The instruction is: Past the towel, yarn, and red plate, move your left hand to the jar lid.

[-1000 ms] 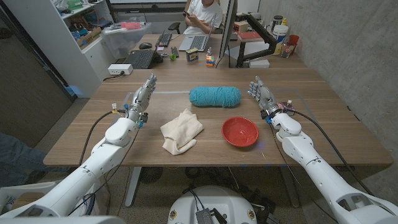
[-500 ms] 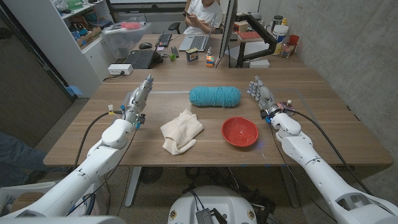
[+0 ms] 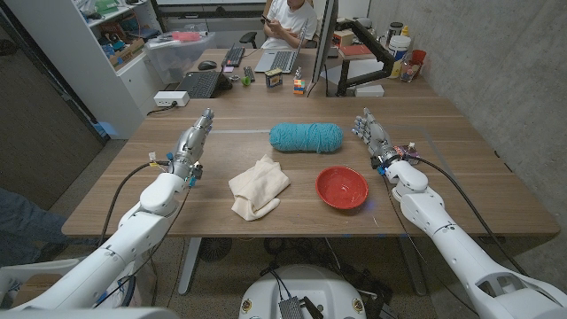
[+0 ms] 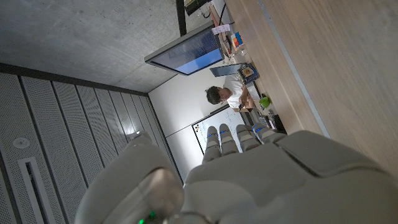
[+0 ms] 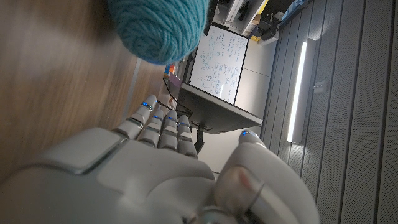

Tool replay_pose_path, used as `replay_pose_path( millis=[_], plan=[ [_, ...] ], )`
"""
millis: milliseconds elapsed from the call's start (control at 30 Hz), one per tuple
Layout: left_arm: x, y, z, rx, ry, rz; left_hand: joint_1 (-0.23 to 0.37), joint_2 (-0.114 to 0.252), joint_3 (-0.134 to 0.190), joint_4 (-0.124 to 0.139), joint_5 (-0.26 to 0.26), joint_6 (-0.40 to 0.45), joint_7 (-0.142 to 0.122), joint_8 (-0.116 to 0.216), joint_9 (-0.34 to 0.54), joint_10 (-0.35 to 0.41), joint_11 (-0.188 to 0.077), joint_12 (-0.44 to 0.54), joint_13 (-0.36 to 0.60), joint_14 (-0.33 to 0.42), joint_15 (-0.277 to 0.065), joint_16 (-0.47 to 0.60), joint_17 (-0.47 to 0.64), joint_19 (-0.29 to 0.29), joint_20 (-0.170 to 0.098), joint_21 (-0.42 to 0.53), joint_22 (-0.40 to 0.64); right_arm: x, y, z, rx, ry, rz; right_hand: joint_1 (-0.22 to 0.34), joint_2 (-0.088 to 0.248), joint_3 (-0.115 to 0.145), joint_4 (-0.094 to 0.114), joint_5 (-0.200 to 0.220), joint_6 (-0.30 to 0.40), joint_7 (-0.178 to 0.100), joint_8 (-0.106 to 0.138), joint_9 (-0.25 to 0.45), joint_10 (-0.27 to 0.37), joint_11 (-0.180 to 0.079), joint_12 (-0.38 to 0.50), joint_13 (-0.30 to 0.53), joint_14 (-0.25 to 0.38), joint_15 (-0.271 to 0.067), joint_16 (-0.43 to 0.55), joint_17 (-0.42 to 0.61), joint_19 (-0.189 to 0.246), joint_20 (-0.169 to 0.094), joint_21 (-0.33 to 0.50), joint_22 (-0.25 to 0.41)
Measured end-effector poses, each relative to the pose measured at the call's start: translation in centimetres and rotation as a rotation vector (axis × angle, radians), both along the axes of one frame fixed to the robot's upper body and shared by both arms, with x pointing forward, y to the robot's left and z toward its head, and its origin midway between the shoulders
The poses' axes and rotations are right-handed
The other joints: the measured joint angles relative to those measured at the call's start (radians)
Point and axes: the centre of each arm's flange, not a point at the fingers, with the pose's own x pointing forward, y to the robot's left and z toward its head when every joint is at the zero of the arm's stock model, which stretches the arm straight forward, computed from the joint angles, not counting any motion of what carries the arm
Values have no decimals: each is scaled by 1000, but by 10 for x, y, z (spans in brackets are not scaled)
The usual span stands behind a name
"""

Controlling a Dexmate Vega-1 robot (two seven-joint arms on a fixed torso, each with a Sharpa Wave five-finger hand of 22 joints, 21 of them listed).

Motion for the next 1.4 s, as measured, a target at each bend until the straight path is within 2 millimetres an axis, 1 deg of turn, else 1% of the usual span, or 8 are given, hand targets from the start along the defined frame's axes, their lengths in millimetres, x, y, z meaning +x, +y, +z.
replay_pose_path(
  millis=[67,400,500,600,867,1000,1100,1400],
  plan=[
    [-1,1,-1,-3,0,3,0,0,0,0,0,0,0,0,0,5,-5,0,0,0,0,0,0,-4,4,0,0,1,0,0,0,0,1,0,0,0,0,0,0,0,0,0,0,0,0,0,0,0,2,0,0,0,0,0],
    [-6,11,-1,-4,0,30,4,4,0,0,0,0,0,0,0,5,-5,0,0,0,0,0,0,-5,5,-7,0,3,2,1,2,2,5,0,0,0,0,0,0,0,0,0,0,0,0,0,0,0,4,0,0,0,-4,0],
    [-7,14,-1,-1,3,37,8,8,0,0,0,5,-5,0,0,5,-5,0,0,0,0,0,0,-5,5,-7,0,3,2,0,2,3,5,0,0,-4,-4,0,0,0,0,0,0,0,0,0,0,0,4,0,0,0,-7,0],
    [-8,17,-2,3,8,52,8,8,0,-8,0,5,-6,0,0,5,-5,0,0,0,0,0,0,-5,5,-7,0,4,2,0,4,5,5,-4,4,-4,-4,0,0,0,0,0,0,0,0,0,5,6,4,0,0,0,-7,0],
    [-10,26,-3,14,21,82,20,11,0,-8,0,5,-5,0,0,5,-5,0,0,3,3,0,0,-5,5,-7,0,4,2,-1,7,6,3,-7,7,-4,-4,0,0,0,0,0,0,0,0,0,5,6,4,0,5,-6,-11,4],
    [-12,29,-4,19,26,94,24,14,4,-12,6,11,0,0,0,5,-5,0,0,7,0,0,0,-5,5,-7,0,5,2,-1,8,7,2,-7,7,-4,-4,0,1,-1,0,0,0,1,0,0,6,5,4,0,5,-6,-11,5],
    [-13,33,-5,22,33,110,26,16,4,-12,6,11,0,0,0,5,-5,0,0,7,0,0,0,-5,5,-7,0,6,2,0,10,8,1,-7,7,-4,-4,0,4,-4,0,0,14,0,0,0,17,6,4,0,9,-2,-15,5],
    [-18,41,-5,36,41,138,36,17,8,-16,6,11,0,0,0,5,-5,0,0,7,0,0,0,-5,5,-7,0,8,3,0,12,9,4,-7,7,-4,-4,0,6,-6,0,0,14,0,0,0,16,6,4,0,11,0,-19,5]
  ],
)
